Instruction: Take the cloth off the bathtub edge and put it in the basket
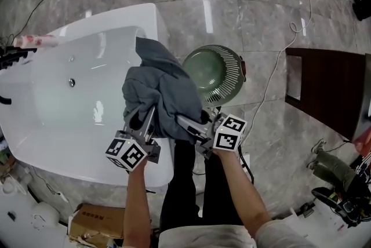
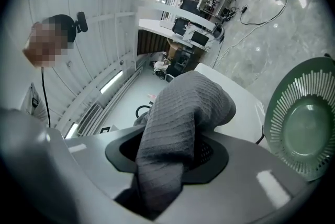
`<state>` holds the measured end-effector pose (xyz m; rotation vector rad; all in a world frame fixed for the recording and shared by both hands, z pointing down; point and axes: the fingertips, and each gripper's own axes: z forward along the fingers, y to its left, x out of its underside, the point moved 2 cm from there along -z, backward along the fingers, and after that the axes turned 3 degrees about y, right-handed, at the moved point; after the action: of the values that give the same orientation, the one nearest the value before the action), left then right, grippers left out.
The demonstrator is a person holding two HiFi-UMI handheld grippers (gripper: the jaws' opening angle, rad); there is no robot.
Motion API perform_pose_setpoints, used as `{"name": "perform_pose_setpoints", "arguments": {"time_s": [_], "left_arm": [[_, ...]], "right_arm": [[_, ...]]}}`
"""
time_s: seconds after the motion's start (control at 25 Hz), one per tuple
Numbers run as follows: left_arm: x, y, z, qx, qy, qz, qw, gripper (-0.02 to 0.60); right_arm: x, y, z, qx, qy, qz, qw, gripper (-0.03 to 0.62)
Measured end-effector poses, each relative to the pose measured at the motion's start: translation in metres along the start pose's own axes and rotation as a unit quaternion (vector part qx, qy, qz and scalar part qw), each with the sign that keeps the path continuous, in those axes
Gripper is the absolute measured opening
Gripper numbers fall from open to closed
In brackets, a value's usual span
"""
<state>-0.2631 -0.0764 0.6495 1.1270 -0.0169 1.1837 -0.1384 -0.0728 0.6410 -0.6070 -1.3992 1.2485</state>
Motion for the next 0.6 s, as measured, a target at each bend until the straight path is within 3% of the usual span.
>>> {"name": "perform_pose_setpoints", "arguments": {"time_s": [0.36, 0.6], "left_arm": [[0.006, -0.028, 0.027, 0.007, 0.014, 0.016, 0.9998, 0.176], [0.011, -0.046, 0.044, 0.024, 0.024, 0.006, 0.9994, 0.173]], "right_arm": [[-0.014, -0.012, -0.032, 0.007, -0.030, 0.023, 0.999, 0.172], [-0.023, -0.019, -0.053, 0.011, -0.047, 0.019, 0.999, 0.172]]}}
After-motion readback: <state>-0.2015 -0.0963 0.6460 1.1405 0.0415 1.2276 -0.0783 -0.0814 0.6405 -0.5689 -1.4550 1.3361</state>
